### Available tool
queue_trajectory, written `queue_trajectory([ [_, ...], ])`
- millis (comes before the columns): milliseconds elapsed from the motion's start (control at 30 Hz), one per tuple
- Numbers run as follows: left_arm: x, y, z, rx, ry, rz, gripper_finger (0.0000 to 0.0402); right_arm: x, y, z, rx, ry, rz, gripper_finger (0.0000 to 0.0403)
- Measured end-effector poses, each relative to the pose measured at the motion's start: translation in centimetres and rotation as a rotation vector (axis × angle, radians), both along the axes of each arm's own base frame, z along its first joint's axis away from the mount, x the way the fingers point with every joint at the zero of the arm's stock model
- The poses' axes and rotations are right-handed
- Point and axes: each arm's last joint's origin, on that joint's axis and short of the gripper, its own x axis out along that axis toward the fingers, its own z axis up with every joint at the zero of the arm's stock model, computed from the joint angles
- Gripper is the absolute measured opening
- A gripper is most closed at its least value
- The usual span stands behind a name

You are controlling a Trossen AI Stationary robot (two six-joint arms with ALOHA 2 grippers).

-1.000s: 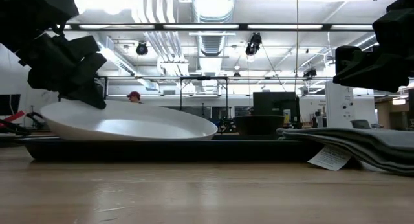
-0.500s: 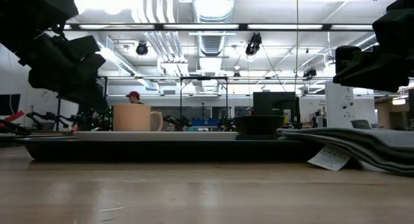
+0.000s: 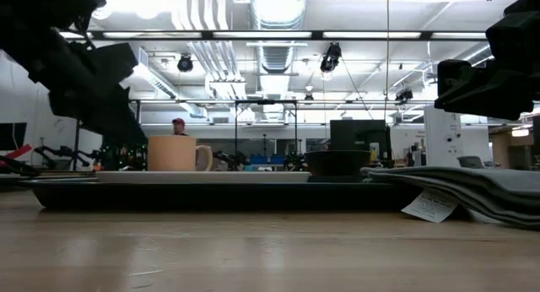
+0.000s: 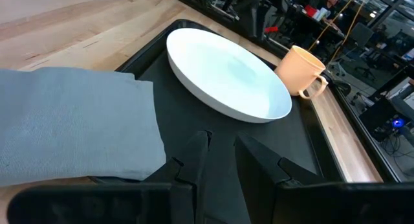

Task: Set up tray
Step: Put the white plate at the bottom of the yellow mug on the black serving tray

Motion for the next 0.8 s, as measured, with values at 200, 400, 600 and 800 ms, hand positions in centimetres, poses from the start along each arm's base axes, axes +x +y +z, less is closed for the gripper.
queue_trajectory([
  [200, 1.0, -0.7, 0.7, -0.04, -0.042, -0.169, 0.0109, 0.0, 0.0, 0.0, -0.001, 0.0, 0.001, 0.0068],
  [400, 1.2, -0.8, 0.4, -0.052, -0.02, -0.206, 0.0109, 0.0, 0.0, 0.0, -0.001, -0.001, 0.0, 0.0068],
  [600, 1.9, -1.4, -1.1, -0.104, 0.067, -0.263, 0.0109, 0.0, 0.0, 0.0, 0.0, -0.001, 0.0, 0.0068],
  [800, 3.9, -2.3, -1.9, -0.057, 0.157, -0.305, 0.0109, 0.0, 0.0, 0.0, -0.001, 0.0, 0.001, 0.0068],
])
